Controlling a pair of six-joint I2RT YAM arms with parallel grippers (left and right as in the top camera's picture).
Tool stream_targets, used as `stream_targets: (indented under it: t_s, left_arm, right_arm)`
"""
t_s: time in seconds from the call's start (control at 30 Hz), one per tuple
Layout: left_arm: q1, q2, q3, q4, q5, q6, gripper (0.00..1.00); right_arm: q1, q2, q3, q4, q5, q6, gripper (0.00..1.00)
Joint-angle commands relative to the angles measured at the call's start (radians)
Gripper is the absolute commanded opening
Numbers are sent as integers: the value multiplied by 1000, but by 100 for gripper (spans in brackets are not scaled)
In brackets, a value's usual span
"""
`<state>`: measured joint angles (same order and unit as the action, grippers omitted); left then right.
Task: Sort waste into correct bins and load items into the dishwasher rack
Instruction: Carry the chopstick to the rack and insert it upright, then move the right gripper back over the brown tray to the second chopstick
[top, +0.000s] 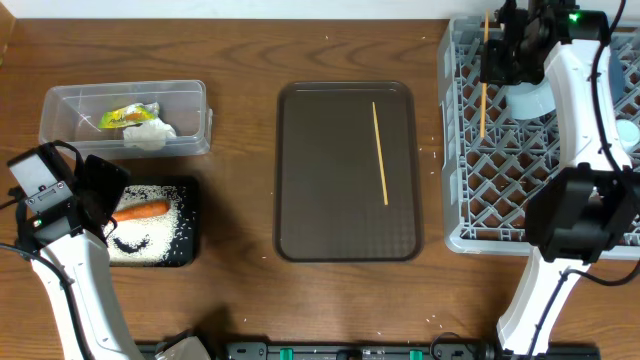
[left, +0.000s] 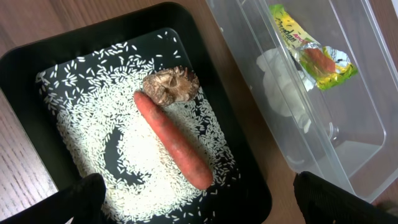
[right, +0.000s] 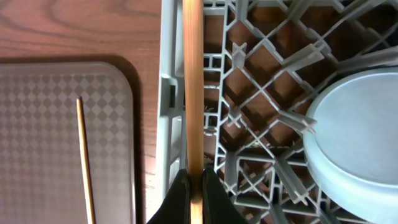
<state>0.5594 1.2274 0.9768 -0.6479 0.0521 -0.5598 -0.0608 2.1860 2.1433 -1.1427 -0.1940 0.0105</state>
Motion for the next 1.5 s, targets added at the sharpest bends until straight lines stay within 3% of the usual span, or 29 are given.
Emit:
stream_targets:
  t_s: [0.0, 0.07, 0.23, 0.3, 0.83, 0.9, 0.97, 1.07, 1.3, 1.47]
  left_arm:
    - [3, -10, 9, -3, -11, 13, 98]
    - [3, -10, 9, -3, -11, 13, 98]
    - [3, -10, 9, -3, -11, 13, 98]
    - [3, -10, 9, -3, -11, 13, 98]
    - [3, -10, 9, -3, -11, 13, 98]
    - [3, -10, 9, -3, -11, 13, 98]
    - [3, -10, 9, -3, -11, 13, 98]
    - [3, -10, 9, -3, -11, 13, 98]
    - [3, -10, 9, -3, -11, 13, 98]
    - [3, -10, 9, -3, -11, 13, 98]
  right_arm:
    - [21, 24, -5, -1, -17, 12, 4]
    - [26, 27, -5, -4, -17, 15, 7]
    - [43, 27, -5, -1, -20, 19, 31]
    - [50, 27, -5, -3, -20, 19, 35]
    - [133, -117, -3, -108, -90, 67, 44]
    - [159, -147, -3, -108, -127, 67, 51]
    - [195, -171, -3, -106, -152, 67, 68]
    - [268, -184, -3, -104, -148, 79, 77]
    - [447, -125, -7, -111, 110, 190, 98]
    - [542, -19, -10, -127, 266, 321, 99]
